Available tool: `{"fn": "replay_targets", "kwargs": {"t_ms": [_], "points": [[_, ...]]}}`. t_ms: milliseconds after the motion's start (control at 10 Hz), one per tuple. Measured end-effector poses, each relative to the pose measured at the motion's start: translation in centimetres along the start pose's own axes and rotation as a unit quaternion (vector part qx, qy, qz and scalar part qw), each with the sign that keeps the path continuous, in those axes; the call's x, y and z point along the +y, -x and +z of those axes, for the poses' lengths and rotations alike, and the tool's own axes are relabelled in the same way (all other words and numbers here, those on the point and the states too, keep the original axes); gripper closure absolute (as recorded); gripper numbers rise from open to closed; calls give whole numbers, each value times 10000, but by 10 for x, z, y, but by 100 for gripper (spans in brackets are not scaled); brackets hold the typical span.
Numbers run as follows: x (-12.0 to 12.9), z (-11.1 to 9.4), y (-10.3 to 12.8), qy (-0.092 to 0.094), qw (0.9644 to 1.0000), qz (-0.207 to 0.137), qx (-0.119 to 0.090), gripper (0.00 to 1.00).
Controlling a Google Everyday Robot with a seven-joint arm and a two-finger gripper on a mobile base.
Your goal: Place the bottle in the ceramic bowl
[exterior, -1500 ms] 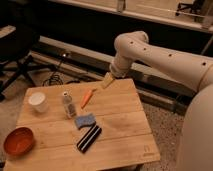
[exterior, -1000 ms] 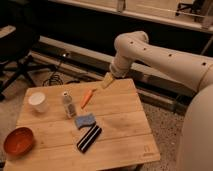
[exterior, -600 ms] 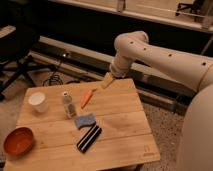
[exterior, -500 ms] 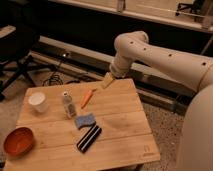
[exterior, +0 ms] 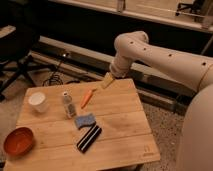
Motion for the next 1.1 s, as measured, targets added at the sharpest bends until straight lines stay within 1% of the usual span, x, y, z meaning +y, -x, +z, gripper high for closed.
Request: {"fn": "replay_targets", "kwargs": {"t_ms": [300, 400, 600, 700, 800, 900, 1000, 1100], "points": [[0, 0, 0, -2, 10000, 1, 0, 20], [-3, 0, 0, -43, 10000, -34, 3, 20], [-35, -1, -12, -254, 9990, -357, -3, 20], [-57, -1, -22, -334, 9976, -609, -26, 20], [-73, 0, -29, -368, 9962, -788, -55, 20], [-90, 1, -38, -368, 9941, -1014, -101, 20], [-103, 2, -45, -357, 9923, -1179, -143, 20], [-120, 3, -54, -345, 9895, -1391, -182, 20]]}}
